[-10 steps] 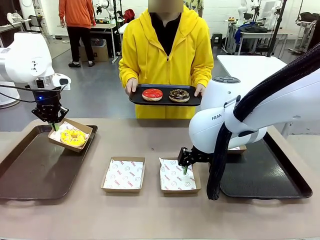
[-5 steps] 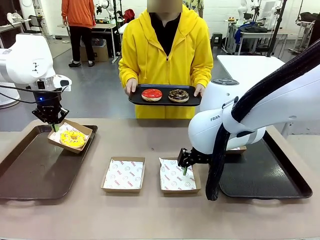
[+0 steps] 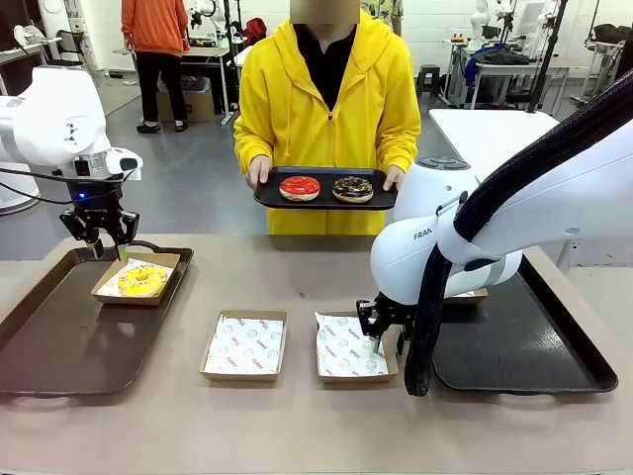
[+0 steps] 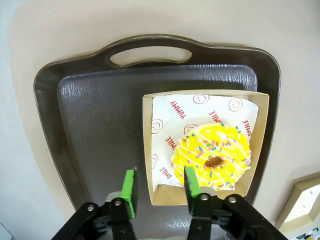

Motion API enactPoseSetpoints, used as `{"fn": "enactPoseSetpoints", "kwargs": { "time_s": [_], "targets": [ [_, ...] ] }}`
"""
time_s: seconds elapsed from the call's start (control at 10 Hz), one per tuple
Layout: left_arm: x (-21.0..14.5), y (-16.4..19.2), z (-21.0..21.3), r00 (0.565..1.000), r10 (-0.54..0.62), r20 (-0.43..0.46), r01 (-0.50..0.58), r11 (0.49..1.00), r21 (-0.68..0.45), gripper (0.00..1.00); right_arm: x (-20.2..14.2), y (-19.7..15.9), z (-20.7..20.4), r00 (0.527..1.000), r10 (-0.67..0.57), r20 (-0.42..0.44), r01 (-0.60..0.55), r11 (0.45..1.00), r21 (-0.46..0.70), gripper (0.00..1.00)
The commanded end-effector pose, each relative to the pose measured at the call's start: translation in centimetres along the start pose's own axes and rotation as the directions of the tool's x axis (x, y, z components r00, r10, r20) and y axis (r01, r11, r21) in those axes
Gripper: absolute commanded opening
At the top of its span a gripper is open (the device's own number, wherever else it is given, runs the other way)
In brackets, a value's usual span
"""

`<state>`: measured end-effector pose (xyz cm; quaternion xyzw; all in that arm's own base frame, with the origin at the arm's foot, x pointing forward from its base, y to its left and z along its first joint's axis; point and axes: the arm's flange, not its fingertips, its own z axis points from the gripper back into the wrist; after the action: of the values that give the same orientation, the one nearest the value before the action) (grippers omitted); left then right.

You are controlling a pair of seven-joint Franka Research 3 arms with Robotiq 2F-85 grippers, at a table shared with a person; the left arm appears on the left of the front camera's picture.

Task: Individually package the donuts and arrange them on the tray.
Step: Place the picked Paper togo box on the Handle tray while simultaneously picking up another Paper togo box from the table with the other hand.

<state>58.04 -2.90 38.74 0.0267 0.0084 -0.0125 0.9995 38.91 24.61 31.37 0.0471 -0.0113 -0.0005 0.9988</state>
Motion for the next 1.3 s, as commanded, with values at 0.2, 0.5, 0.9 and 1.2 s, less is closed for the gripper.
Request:
{"fn": "enactPoseSetpoints", "kwargs": {
  "time_s": [0.2, 0.5, 0.9, 1.2],
  "targets": [
    [0.4, 0.2, 0.3, 1.0, -0.014, 0.008, 0.014, 1.0, 0.014, 1.0, 0.4, 0.5, -0.2, 0.999, -0.047, 0.017, 0.047, 0.999, -0.004, 0.0],
    [0.2, 0.3, 0.7, 1.0, -0.008, 0.005, 0.008, 1.0, -0.004, 1.0, 0.6, 0.5, -0.1, 0.998, -0.063, 0.015, 0.064, 0.998, -0.011, 0.0],
    [-3.5, 2.2, 4.5, 0.998, 0.054, -0.013, -0.056, 0.968, -0.246, 1.0, 2.3, 0.7, 3.1, 0.996, -0.084, -0.006, 0.084, 0.996, -0.008, 0.0],
    [-9.3, 7.6, 9.0, 0.998, 0.024, 0.064, 0.016, 0.828, -0.561, 1.0, 7.4, 1.5, 8.1, 0.991, -0.13, 0.024, 0.129, 0.991, 0.016, 0.0]
  ]
}}
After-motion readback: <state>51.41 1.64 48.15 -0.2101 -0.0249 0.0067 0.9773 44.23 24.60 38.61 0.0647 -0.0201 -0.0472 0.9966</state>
